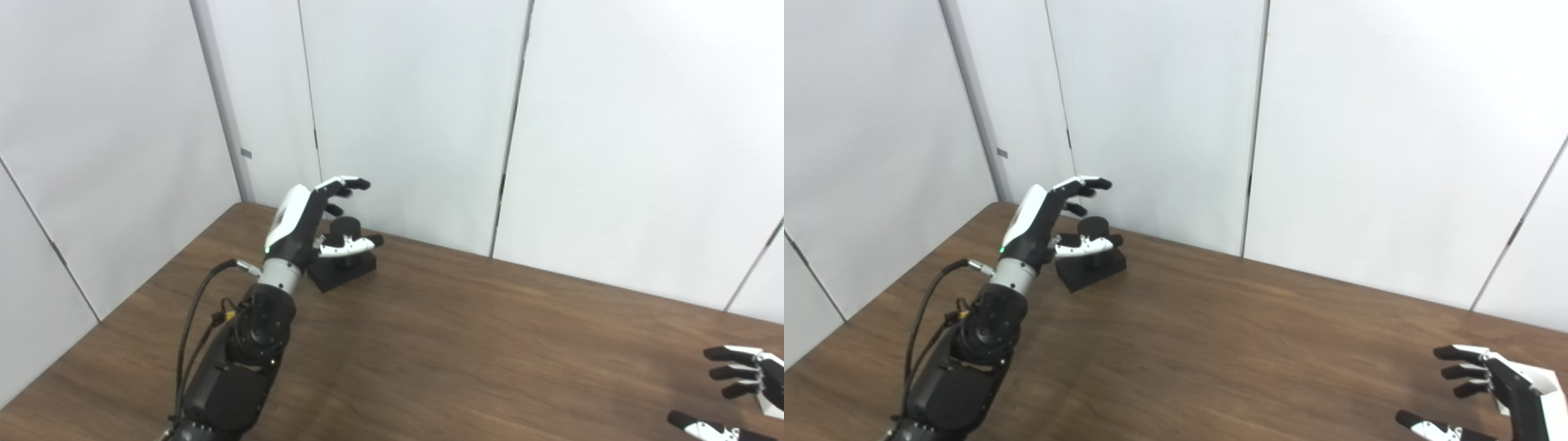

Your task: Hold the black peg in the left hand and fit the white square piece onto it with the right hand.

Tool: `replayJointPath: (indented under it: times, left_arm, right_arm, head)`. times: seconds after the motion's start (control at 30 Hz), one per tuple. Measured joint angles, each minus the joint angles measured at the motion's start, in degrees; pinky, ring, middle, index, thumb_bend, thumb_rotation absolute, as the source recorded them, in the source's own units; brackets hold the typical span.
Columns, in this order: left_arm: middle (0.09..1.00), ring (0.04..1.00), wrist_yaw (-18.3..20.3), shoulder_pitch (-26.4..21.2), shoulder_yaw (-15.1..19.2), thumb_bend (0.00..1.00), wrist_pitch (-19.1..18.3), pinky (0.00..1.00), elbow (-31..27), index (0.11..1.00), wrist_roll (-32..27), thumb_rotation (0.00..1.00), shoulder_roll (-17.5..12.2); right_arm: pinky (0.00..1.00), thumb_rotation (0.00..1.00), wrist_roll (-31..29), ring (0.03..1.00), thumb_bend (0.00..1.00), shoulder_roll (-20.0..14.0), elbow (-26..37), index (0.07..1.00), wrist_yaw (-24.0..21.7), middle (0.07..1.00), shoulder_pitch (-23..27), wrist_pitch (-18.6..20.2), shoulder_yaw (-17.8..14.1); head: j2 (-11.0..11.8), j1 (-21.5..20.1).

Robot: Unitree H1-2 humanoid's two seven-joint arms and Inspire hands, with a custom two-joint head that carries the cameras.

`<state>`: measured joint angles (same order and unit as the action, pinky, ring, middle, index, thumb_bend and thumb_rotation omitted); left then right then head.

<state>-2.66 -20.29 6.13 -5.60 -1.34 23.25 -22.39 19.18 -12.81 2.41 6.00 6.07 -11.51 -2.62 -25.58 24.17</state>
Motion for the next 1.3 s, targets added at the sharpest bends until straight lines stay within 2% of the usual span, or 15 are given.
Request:
replayJointPath:
  times: [0.17, 0.27, 0.4, 0.53, 0.6, 0.7, 0.8, 0.93, 1.13, 1.3]
  left_arm:
    - [0.877, 0.89, -0.7, -0.9, 0.1, 0.85, -0.2, 0.81, 1.3, 0.744, 1.6, 0.17, -1.5]
    - [0.921, 0.924, -1.1, -1.0, 0.0, 0.89, -0.6, 0.82, 2.4, 0.763, 3.4, 0.21, -2.4]
    - [0.979, 0.989, -1.2, -1.1, -0.2, 0.98, -3.2, 0.83, 3.8, 0.79, 5.8, 0.29, -3.1]
    - [0.999, 1.0, -1.7, -2.2, -1.8, 1.0, -5.3, 0.87, 6.9, 0.798, 9.4, 0.35, -4.1]
    - [1.0, 1.0, -2.4, -2.7, -2.4, 1.0, -5.4, 0.93, 8.3, 0.798, 10.5, 0.36, -4.6]
    - [1.0, 1.0, -3.3, -3.7, -3.0, 1.0, -6.6, 0.98, 10.2, 0.811, 12.1, 0.4, -4.7]
    - [1.0, 1.0, -3.0, -4.2, -4.4, 1.0, -9.9, 0.98, 11.0, 0.818, 14.2, 0.45, -4.7]
    - [1.0, 1.0, -2.9, -4.8, -6.1, 1.0, -12.1, 0.94, 12.4, 0.825, 15.5, 0.51, -4.8]
    - [1.0, 1.0, -1.0, -5.7, -9.4, 1.0, -16.1, 0.95, 15.0, 0.834, 17.8, 0.6, -6.0]
    - [1.0, 1.0, 0.9, -7.2, -10.7, 1.0, -16.7, 0.97, 18.0, 0.803, 18.0, 0.62, -6.6]
  right_arm:
    - [0.45, 0.0, 0.0, 0.576, 0.53, 0.0, 1.0, 0.596, -0.1, 0.65, 0.0, 0.5, 0.0]
    - [0.45, 0.0, 0.0, 0.574, 0.53, 0.0, 1.1, 0.595, -0.1, 0.652, 0.0, 0.5, 0.0]
    - [0.44, 0.0, 0.0, 0.573, 0.54, 0.0, 1.1, 0.594, -0.1, 0.653, 0.0, 0.7, 0.0]
    - [0.44, 0.0, 0.0, 0.573, 0.53, 0.0, 1.3, 0.593, -0.1, 0.653, -0.1, 1.5, 0.0]
    - [0.44, 0.09, 0.0, 0.573, 0.5, 0.0, 1.3, 0.51, -0.1, 0.645, -0.1, 1.6, 0.0]
    - [0.44, 0.11, 0.0, 0.575, 0.5, 0.0, 1.6, 0.49, -0.3, 0.643, -0.1, 2.0, 0.0]
    - [0.44, 0.11, 0.0, 0.574, 0.5, 0.0, 2.3, 0.488, -0.6, 0.639, -0.2, 2.0, 0.0]
    - [0.44, 0.11, 0.0, 0.573, 0.5, 0.0, 2.3, 0.488, -0.6, 0.638, -0.2, 2.1, -0.1]
    - [0.43, 0.11, 0.0, 0.565, 0.5, 0.1, 3.0, 0.488, -0.8, 0.639, -0.3, 2.1, -0.1]
    - [0.44, 0.11, 0.0, 0.568, 0.5, 0.4, 3.5, 0.488, -1.1, 0.642, -0.4, 2.8, -0.1]
  head:
    - [0.1, 0.0]
    - [0.1, 0.1]
    - [0.0, 0.1]
    - [-0.1, 0.0]
    - [-0.1, 0.0]
    - [-0.1, -0.1]
    - [-0.2, 0.0]
    - [-0.3, -0.1]
    - [-0.4, -0.3]
    - [-0.7, -0.7]
